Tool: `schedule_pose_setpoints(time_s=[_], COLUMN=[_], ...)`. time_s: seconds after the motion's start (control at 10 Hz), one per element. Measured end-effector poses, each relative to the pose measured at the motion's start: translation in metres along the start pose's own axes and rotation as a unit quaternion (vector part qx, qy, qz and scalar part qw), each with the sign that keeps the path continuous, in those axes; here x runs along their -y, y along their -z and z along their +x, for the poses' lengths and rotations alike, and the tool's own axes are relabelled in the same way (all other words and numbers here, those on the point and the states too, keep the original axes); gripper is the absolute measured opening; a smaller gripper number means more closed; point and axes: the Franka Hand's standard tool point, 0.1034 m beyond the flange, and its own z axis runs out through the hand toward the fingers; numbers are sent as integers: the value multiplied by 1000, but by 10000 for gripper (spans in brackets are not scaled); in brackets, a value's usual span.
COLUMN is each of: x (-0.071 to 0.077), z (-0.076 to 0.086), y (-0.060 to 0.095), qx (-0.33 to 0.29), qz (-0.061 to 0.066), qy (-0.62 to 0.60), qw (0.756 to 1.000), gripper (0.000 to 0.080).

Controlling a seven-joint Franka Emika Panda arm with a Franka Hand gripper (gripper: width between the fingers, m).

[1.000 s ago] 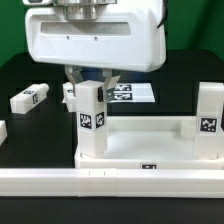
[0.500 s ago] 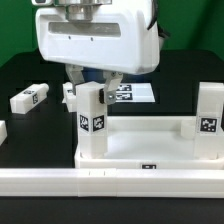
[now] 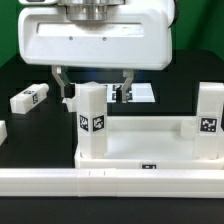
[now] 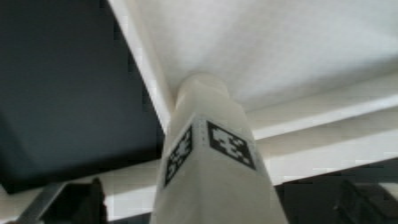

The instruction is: Assemble desk

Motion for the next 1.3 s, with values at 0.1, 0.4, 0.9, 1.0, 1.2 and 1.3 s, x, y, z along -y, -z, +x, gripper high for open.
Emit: schedule_pose_setpoints(time_s=[0.1,0.4,0.9,1.0,1.2,1.3], x=[0,-4,-6,-6,-8,-9], z=[0,1,1,1,2,2], y=[0,0,0,0,0,0], qx=[0,0,3,4,7,7], qz=[0,-1,-11,-13,-19,-19], qy=[35,175,308,349,413,420], qw=[999,985,951,937,910,907], gripper=[649,649,649,649,649,649])
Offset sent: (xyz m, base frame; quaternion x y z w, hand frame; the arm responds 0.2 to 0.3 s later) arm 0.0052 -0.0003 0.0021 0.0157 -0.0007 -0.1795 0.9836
